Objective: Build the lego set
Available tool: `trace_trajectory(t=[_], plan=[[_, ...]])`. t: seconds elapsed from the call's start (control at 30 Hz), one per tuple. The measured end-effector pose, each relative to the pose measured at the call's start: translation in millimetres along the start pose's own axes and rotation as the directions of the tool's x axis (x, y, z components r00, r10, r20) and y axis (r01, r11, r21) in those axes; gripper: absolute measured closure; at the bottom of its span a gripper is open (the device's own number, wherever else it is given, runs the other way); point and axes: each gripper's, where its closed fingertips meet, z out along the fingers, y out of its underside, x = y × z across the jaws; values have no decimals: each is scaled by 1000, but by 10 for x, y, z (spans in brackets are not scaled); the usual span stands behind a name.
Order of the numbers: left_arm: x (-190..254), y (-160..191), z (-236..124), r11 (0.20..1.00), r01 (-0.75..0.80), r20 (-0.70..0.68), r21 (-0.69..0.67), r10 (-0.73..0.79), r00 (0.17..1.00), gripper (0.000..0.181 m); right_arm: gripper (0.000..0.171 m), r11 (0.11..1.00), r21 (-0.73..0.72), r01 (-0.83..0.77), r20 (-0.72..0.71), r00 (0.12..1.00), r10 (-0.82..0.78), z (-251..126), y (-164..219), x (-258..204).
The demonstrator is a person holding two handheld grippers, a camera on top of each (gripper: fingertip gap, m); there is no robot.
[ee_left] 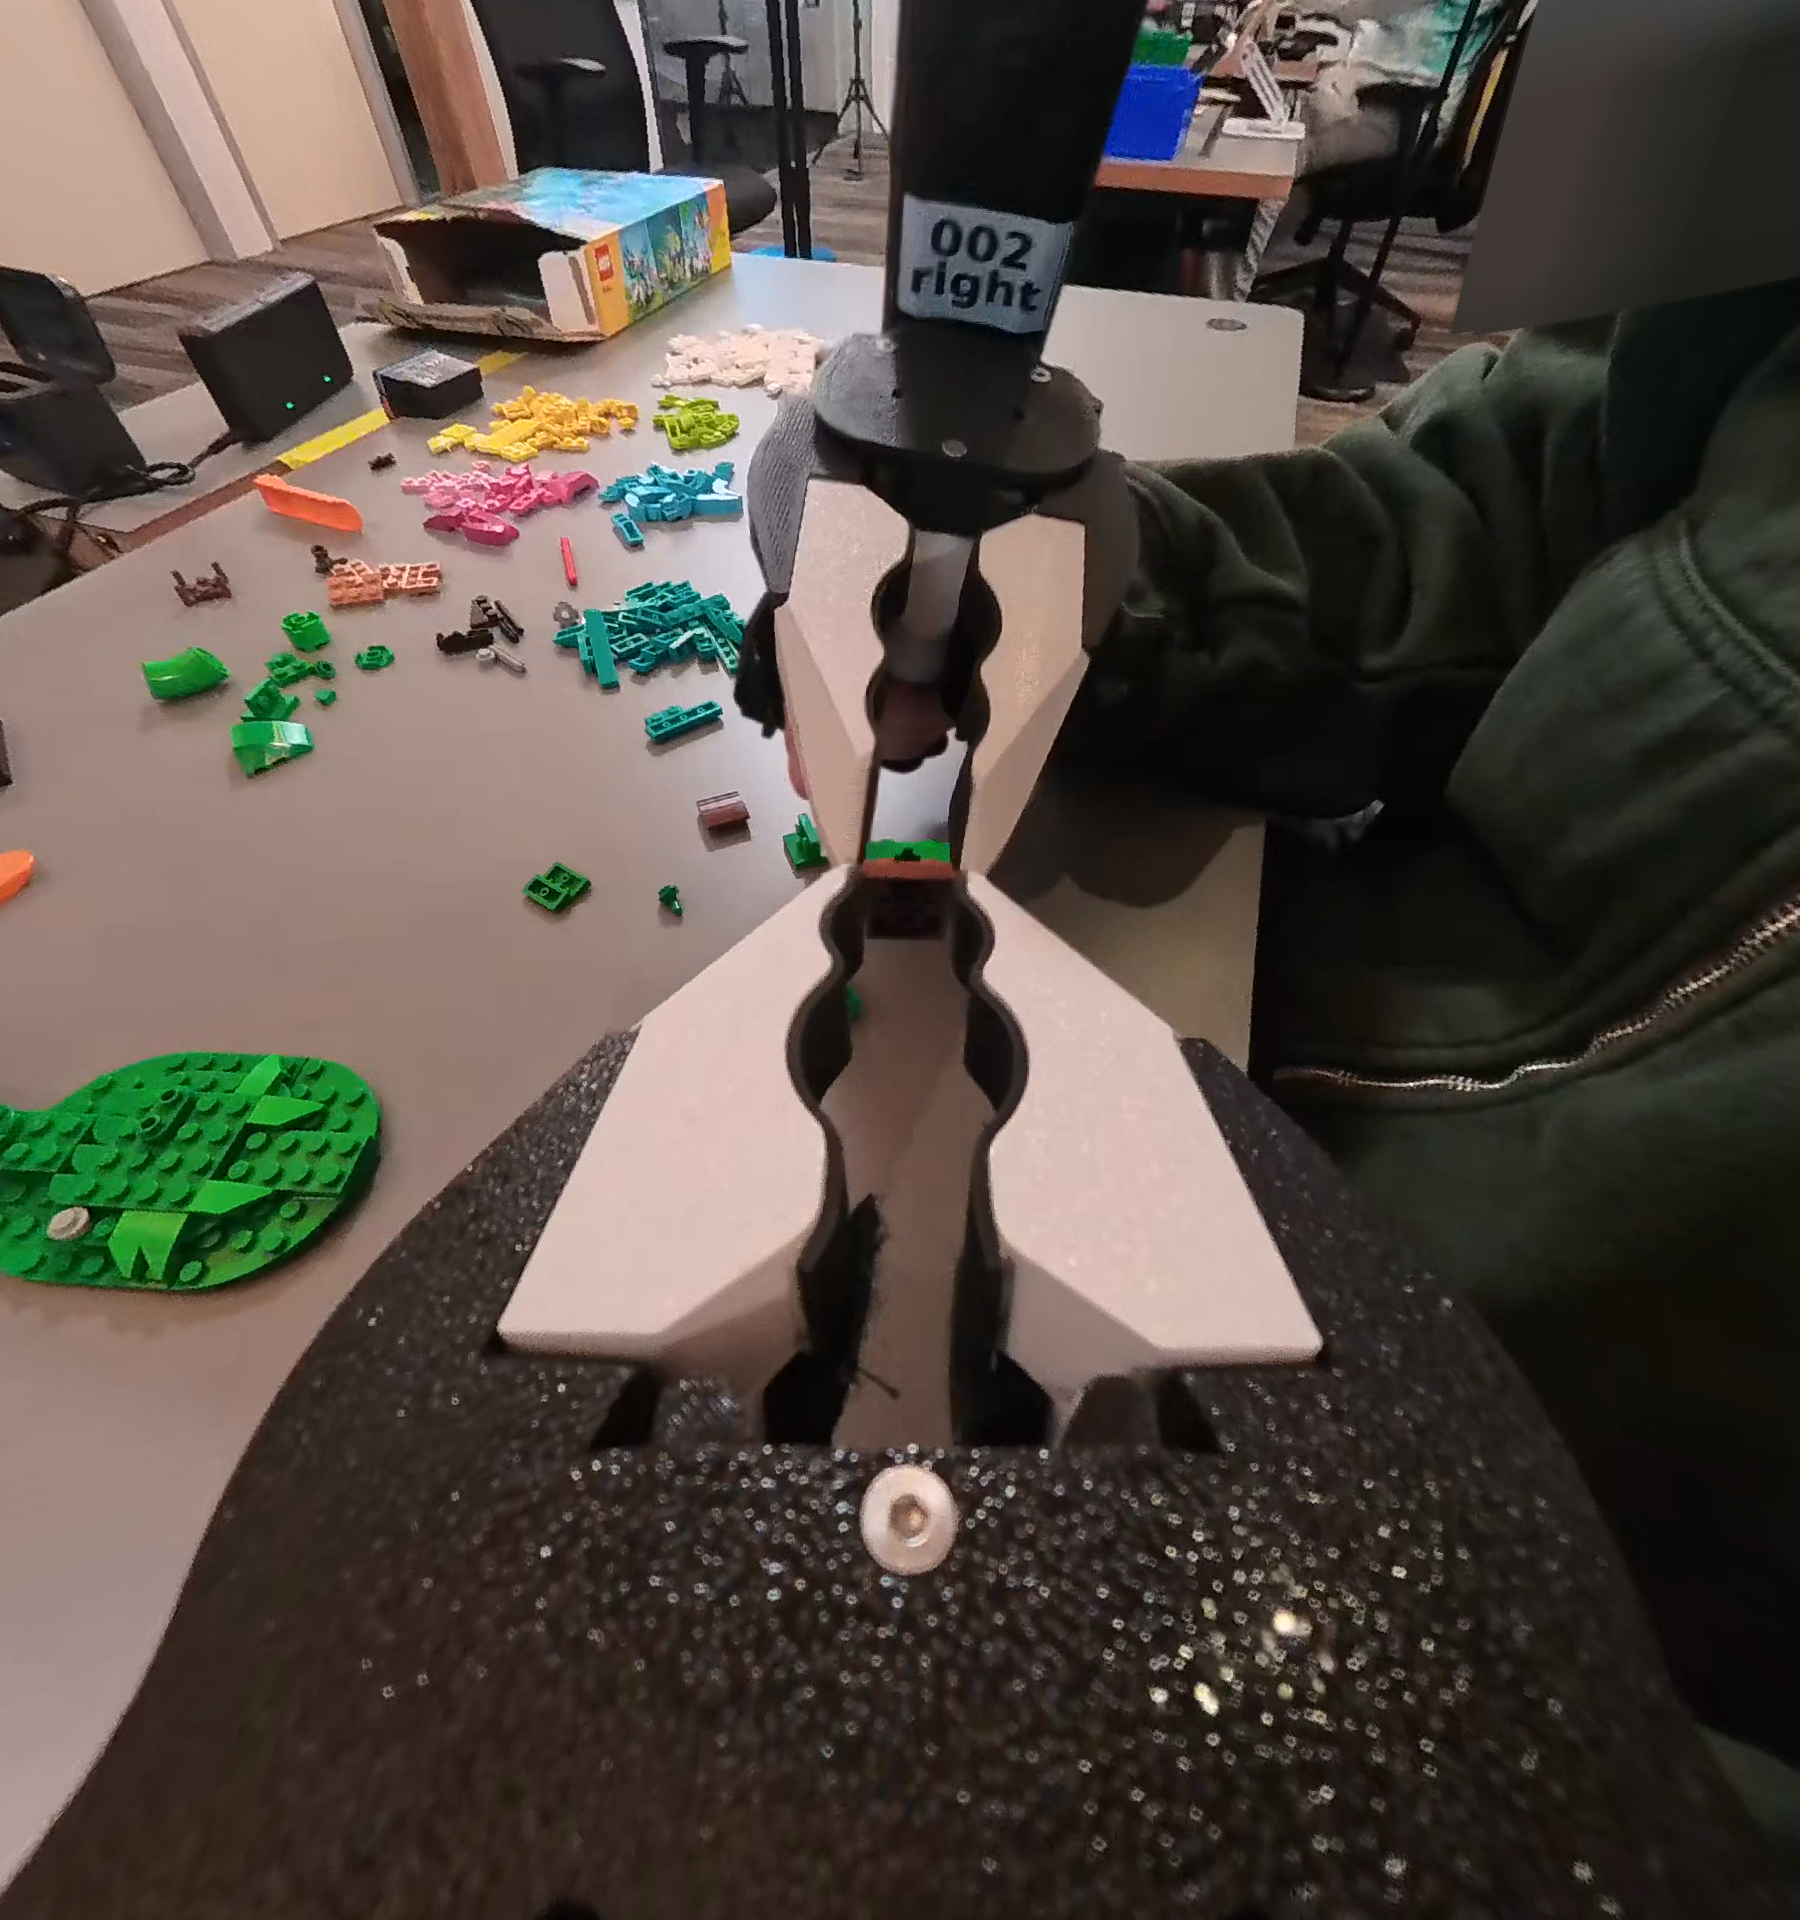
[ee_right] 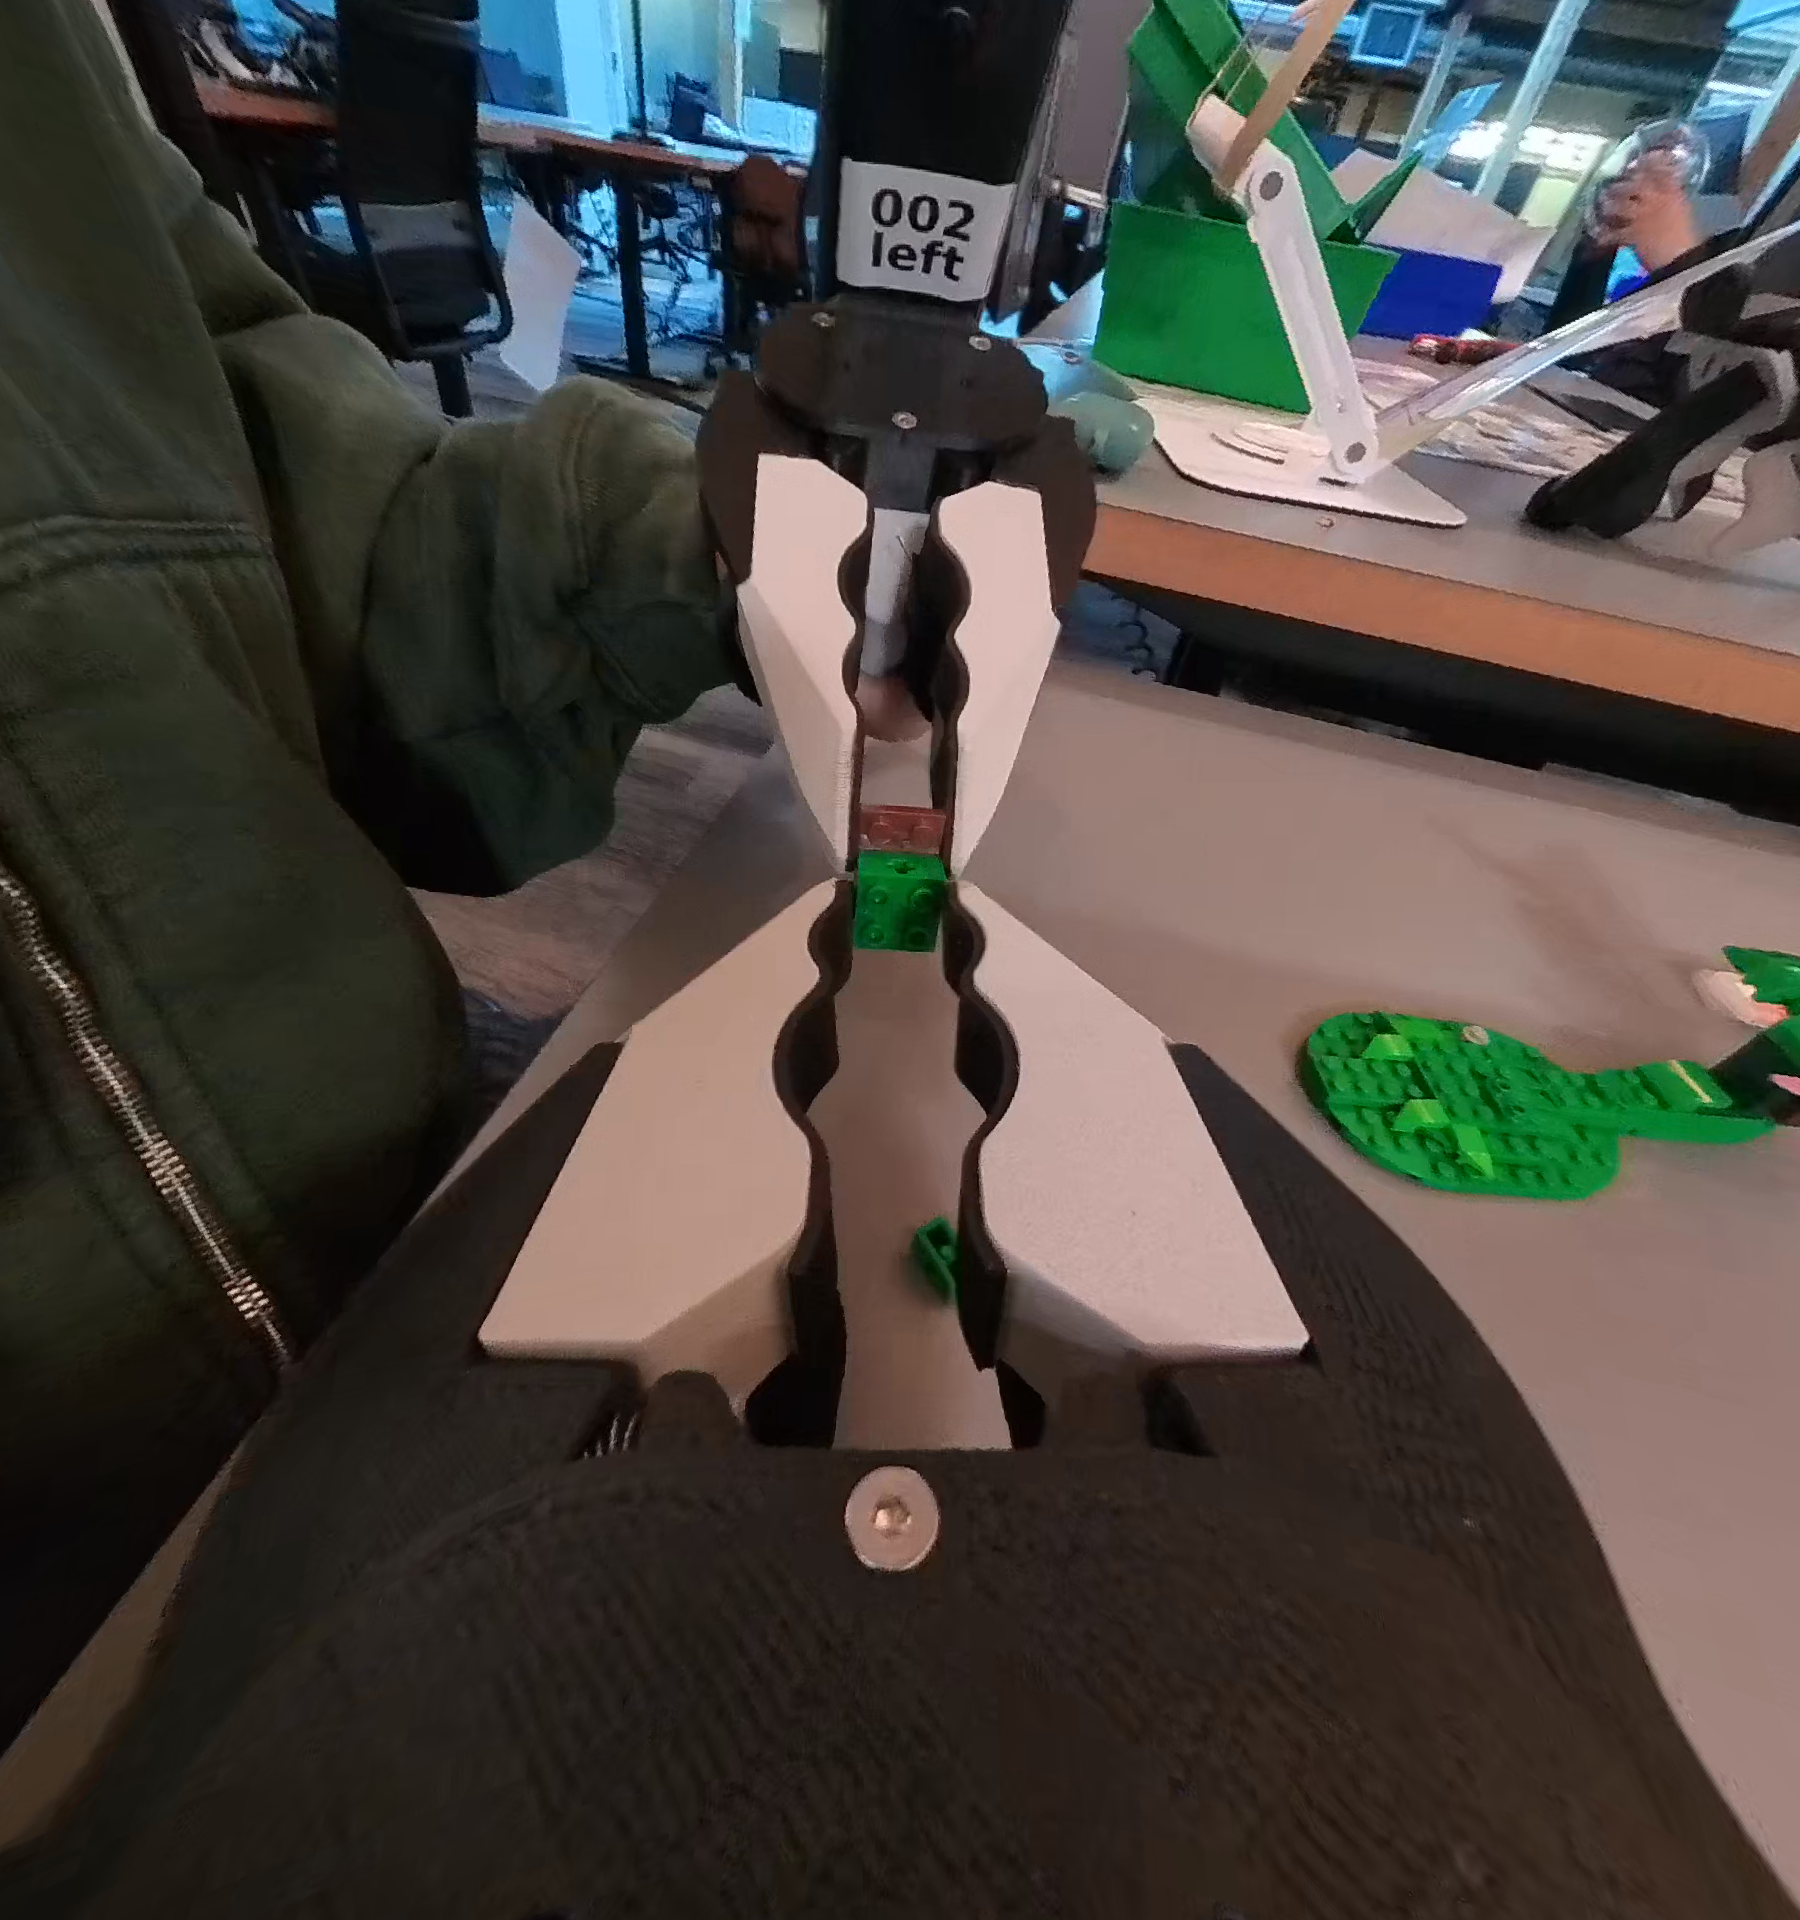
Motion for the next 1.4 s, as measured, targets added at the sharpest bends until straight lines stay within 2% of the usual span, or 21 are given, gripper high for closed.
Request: trace_trajectory(t=[0.03,0.1,0.17,0.23,0.4,0.57,0.77,0.93,1.03,1.1,1.17,1.23,1.3,1.4], plan=[[-11,-18,0,1000,8,7,13,-8,1000,168,156,1000,11,-21,2,1000,21,-4,-11,10],[-66,-96,-5,997,31,39,67,-33,999,168,156,996,57,-68,-10,998,69,-26,-60,65],[-130,-148,-7,992,66,72,106,-74,995,139,157,985,117,-123,-23,992,127,-65,-121,137],[-133,-105,28,990,113,57,80,-118,991,124,157,970,179,-161,-19,986,167,-107,-192,177],[-123,-171,112,985,114,53,129,-122,991,153,157,952,247,-180,8,983,183,-130,-292,160],[-93,-211,125,979,129,26,161,-134,991,166,157,947,263,-183,13,982,187,-143,-315,162],[-71,-236,97,976,119,9,182,-123,992,168,157,949,256,-182,32,983,180,-153,-317,134],[-123,-215,81,982,70,57,177,-81,995,168,154,966,218,-138,-10,990,143,-172,-287,163],[-335,-152,1,981,45,183,189,-80,980,168,143,979,124,-160,-174,968,180,-275,-118,392],[-493,-96,-72,980,30,279,196,-85,957,168,137,975,-4,-222,-283,935,212,-306,118,465],[-590,-75,-120,976,29,333,216,-102,937,168,137,941,-190,-280,-360,911,198,-300,420,405],[-604,-50,-109,974,40,328,221,-113,938,168,135,896,-350,-273,-338,929,151,-252,628,197],[-579,-13,-74,976,54,300,212,-118,947,168,137,865,-462,-197,-296,953,58,-244,751,86],[-520,31,-31,978,70,248,198,-119,961,168,140,850,-507,-144,-224,974,32,-235,802,78]])
